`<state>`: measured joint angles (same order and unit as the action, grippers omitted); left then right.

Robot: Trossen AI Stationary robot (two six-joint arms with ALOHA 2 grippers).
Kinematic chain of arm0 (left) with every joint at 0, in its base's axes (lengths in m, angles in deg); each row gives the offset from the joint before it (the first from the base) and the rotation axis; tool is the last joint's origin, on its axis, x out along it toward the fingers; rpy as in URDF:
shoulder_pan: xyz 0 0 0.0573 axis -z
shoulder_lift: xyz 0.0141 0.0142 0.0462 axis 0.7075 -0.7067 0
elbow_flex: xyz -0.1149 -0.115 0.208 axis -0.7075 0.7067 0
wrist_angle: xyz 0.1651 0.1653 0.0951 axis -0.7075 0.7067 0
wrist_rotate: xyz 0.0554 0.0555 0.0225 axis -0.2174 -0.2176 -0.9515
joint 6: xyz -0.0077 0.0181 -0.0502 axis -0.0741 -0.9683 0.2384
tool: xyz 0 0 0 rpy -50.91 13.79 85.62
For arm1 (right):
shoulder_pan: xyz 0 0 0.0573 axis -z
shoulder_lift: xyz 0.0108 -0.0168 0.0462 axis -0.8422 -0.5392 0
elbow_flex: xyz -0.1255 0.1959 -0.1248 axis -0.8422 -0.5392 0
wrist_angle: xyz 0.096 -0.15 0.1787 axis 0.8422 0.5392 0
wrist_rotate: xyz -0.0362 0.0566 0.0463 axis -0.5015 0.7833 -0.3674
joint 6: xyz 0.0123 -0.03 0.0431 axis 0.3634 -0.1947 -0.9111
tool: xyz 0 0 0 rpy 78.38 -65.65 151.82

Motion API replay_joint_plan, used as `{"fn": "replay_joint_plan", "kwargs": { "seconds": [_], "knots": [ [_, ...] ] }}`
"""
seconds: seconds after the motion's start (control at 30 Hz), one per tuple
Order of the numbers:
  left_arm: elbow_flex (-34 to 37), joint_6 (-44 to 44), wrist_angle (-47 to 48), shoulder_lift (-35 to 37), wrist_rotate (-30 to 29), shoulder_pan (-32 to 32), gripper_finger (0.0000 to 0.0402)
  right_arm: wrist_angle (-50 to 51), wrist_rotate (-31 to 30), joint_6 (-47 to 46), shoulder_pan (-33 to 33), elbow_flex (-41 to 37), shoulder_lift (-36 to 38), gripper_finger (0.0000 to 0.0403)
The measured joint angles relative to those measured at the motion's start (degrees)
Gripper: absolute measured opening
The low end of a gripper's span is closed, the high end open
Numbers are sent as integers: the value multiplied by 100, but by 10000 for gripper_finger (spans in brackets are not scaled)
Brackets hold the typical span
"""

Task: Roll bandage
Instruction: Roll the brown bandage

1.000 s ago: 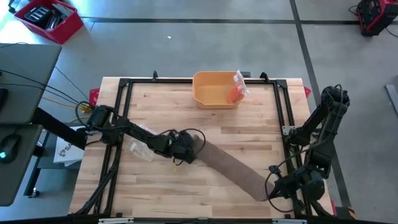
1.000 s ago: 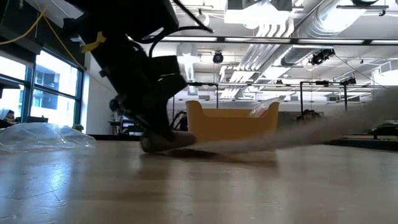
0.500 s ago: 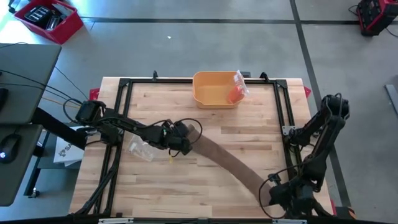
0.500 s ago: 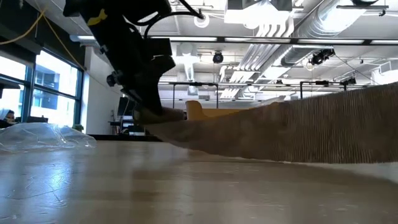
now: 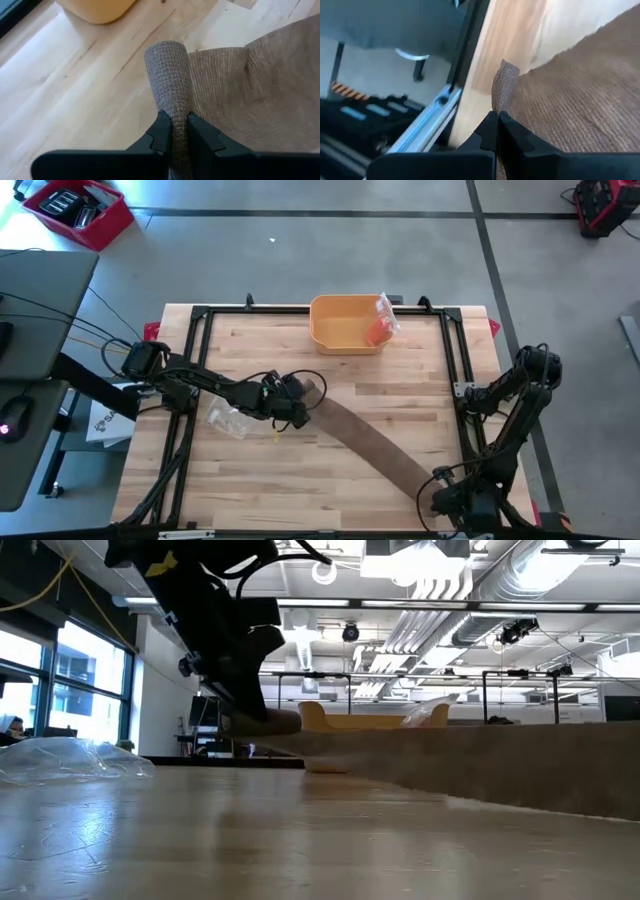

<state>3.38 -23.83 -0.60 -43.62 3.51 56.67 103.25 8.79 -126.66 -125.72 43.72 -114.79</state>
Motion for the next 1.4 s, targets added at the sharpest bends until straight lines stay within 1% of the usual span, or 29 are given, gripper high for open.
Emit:
{"fn": "replay_joint_plan", "kwargs": {
  "seconds": [0.1, 0.27, 0.37, 0.47, 0.53, 0.6, 0.67, 0.73, 0.8, 0.9, 0.97, 1.07, 1.17, 1.4],
  "knots": [
    [-2, -52, 4, 0, -61, -2, 35, 48, 113, 154, 109, 0, -64, 0],
    [-4, -40, 212, 0, -272, -17, 35, 158, 118, 851, 436, 0, -64, 0],
    [-7, -3, 521, 0, -444, -22, 35, 153, 84, 1307, 676, 0, -64, 0],
    [-7, 231, 1013, 0, -663, -40, 35, 151, -140, 1725, 931, 0, -64, 0],
    [-7, 404, 1322, 2, -733, -95, 35, -63, -267, 1937, 1055, -85, -59, 0],
    [-6, 460, 1555, 2, -734, -164, 35, -581, -275, 2078, 1099, -345, -57, 0],
    [-4, 462, 1669, 2, -702, -246, 35, -1098, -139, 1926, 1093, -653, -57, 0],
    [-3, 464, 1856, 4, -681, -312, 35, -1435, 24, 1517, 1025, -894, -57, 0],
    [0, 466, 1985, 7, -694, -375, 35, -1527, 22, 1154, 870, -1031, -57, 0],
    [0, 403, 2116, 7, -756, -492, 35, -1564, 30, 883, 622, -1067, -57, 0],
    [0, 199, 2089, 7, -774, -560, 35, -1630, 173, 758, 511, -1071, -57, 0],
    [0, 20, 2079, 7, -798, -643, 35, -2007, 448, 779, 388, -1071, -57, 0],
    [0, -167, 1988, 7, -791, -692, 35, -2067, 636, 848, 383, -1069, -57, 0],
    [2, -717, 1248, 7, -706, -510, 35, -1940, 330, 1002, 753, -1049, -57, 0]
  ]
}}
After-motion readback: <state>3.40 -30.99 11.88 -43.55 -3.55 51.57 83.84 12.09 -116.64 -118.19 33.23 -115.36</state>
